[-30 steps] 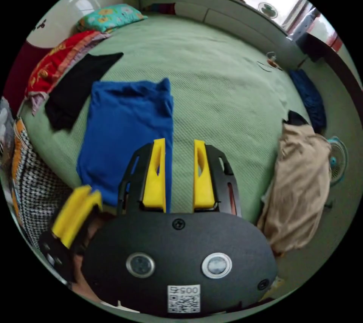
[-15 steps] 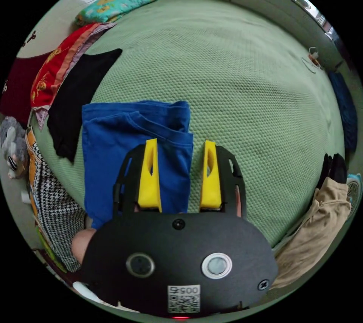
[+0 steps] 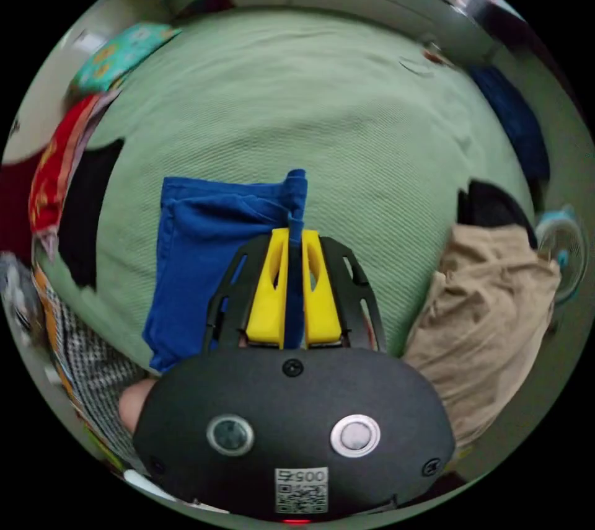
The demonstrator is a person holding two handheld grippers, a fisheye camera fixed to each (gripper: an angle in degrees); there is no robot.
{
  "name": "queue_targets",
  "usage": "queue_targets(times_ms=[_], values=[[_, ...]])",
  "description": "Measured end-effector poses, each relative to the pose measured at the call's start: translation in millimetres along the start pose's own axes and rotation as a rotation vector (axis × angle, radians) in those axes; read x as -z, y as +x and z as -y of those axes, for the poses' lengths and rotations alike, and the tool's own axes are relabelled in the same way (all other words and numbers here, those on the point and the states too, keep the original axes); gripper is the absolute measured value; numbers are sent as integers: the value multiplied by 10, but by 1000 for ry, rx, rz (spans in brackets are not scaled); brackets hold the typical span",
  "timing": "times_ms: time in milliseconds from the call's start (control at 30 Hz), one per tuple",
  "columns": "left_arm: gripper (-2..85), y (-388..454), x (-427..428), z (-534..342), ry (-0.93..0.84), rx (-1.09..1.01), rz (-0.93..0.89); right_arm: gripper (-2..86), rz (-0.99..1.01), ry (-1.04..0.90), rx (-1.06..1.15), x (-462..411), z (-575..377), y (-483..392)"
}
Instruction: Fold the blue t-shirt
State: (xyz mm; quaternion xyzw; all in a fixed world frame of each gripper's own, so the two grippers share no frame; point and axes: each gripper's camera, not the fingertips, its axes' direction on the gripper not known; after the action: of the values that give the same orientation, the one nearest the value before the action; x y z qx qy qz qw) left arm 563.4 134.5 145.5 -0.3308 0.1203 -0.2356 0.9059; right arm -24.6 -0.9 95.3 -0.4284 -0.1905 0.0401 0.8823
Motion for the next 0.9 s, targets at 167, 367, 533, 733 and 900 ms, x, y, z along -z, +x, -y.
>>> queue_targets(times_ms=[167,367,533,733,900], values=[[12,164,109,-62,72,-10,27,66,-31,127,-126,190,-330,577],[-5,-97,122,38,108,111,185,27,24,233,-141,475,-1084,597],[-7,-218,-240,196,2,122,231,-7,98,57,-126,22,-1632,317],[-7,-116,-475,250,0,69,289,-10,9,89,-135,-156,-2018,174],[-7,-20,-577,285,-5,31,381,-10,11,57,-137,-237,-2117,243]])
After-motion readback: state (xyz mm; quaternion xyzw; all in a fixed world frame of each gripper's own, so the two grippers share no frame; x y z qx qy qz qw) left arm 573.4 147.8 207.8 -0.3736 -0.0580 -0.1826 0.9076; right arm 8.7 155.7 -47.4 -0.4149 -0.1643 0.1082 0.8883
